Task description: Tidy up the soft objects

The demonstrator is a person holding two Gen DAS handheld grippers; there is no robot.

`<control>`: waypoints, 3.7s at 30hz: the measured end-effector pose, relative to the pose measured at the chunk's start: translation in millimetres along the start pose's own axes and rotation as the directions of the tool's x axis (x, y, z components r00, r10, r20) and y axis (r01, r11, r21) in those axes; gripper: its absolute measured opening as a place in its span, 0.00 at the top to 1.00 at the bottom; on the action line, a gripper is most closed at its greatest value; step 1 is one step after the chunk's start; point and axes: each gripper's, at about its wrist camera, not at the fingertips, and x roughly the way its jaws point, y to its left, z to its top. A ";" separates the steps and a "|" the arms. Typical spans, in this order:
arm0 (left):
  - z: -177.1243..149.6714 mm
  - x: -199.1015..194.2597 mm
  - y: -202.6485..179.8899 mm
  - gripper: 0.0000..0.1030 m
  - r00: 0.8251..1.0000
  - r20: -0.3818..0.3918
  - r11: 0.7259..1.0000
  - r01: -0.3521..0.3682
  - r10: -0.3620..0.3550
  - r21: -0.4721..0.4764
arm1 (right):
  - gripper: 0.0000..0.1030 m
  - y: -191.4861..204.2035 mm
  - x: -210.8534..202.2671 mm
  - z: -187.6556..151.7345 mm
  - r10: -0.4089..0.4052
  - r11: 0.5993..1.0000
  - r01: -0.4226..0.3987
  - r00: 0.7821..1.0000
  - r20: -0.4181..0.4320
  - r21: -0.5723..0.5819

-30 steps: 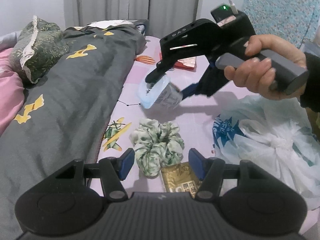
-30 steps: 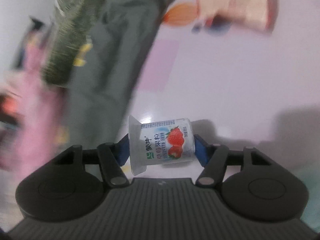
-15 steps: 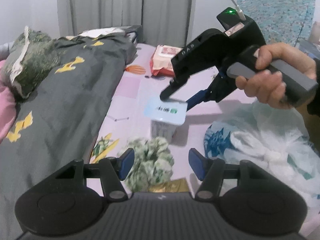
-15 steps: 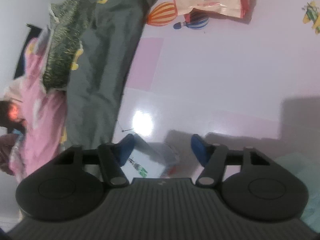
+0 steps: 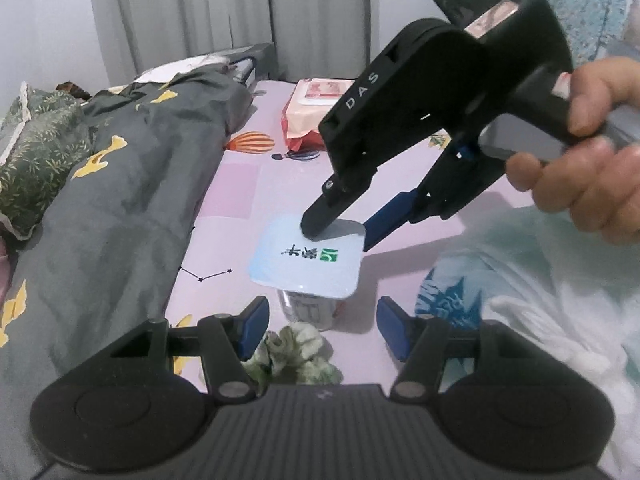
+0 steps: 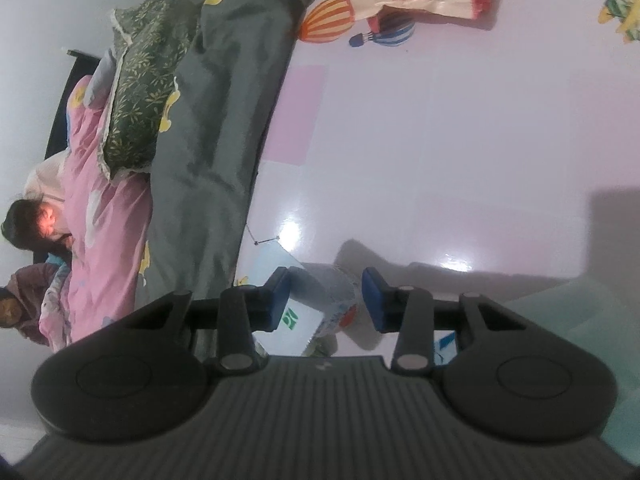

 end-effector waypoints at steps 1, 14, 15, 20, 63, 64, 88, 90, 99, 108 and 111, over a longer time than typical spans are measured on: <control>0.6 2.1 0.7 0.41 1.000 -0.003 1.000 -0.001 0.001 -0.007 | 0.62 0.7 1.7 1.4 0.007 1.000 -0.007 1.000 -0.005 -0.003; 13.9 24.8 15.3 0.52 0.999 -0.053 0.991 -0.002 -0.004 -0.131 | 0.80 7.7 6.6 0.8 0.080 0.996 -0.080 0.997 0.000 -0.050; 13.8 23.7 15.7 0.52 0.999 -0.053 0.991 0.004 -0.011 -0.137 | 0.80 8.2 5.4 0.0 0.077 0.996 -0.077 0.997 0.004 -0.048; 16.7 14.5 10.9 0.52 0.999 -0.041 0.991 0.003 -0.009 -0.135 | 0.81 9.6 -2.1 -5.2 0.079 0.996 -0.078 0.997 0.020 -0.036; 21.7 -160.3 -158.4 0.51 0.966 0.163 0.972 0.175 -0.200 0.154 | 0.80 -31.1 -252.4 -202.8 0.130 0.986 -0.164 0.894 0.428 0.043; 21.1 -162.6 -163.4 0.51 0.962 0.167 0.968 0.188 -0.216 0.167 | 0.80 -36.2 -261.5 -211.9 0.127 0.985 -0.166 0.886 0.446 0.050; -13.3 -83.6 -320.4 0.51 0.832 -0.302 0.805 0.540 -0.466 0.244 | 0.78 -211.5 -318.3 -339.7 -0.105 0.876 -0.135 0.884 0.455 0.463; -17.8 -72.8 -325.3 0.51 0.828 -0.337 0.807 0.536 -0.447 0.246 | 0.78 -223.6 -306.7 -336.2 -0.112 0.864 -0.122 0.900 0.422 0.489; -10.6 -87.6 -316.2 0.47 0.839 -0.270 0.797 0.537 -0.472 0.276 | 0.73 -247.4 -289.1 -336.0 -0.153 0.843 -0.068 0.921 0.357 0.534; 6.2 -128.2 -264.8 0.36 0.853 -0.125 0.814 0.521 -0.507 0.257 | 0.53 -221.5 -311.3 -340.6 -0.198 0.881 -0.019 0.892 0.405 0.473; 9.8 -141.3 -231.1 0.34 0.865 -0.068 0.839 0.500 -0.497 0.214 | 0.50 -206.2 -324.6 -343.7 -0.198 0.902 -0.018 0.871 0.450 0.431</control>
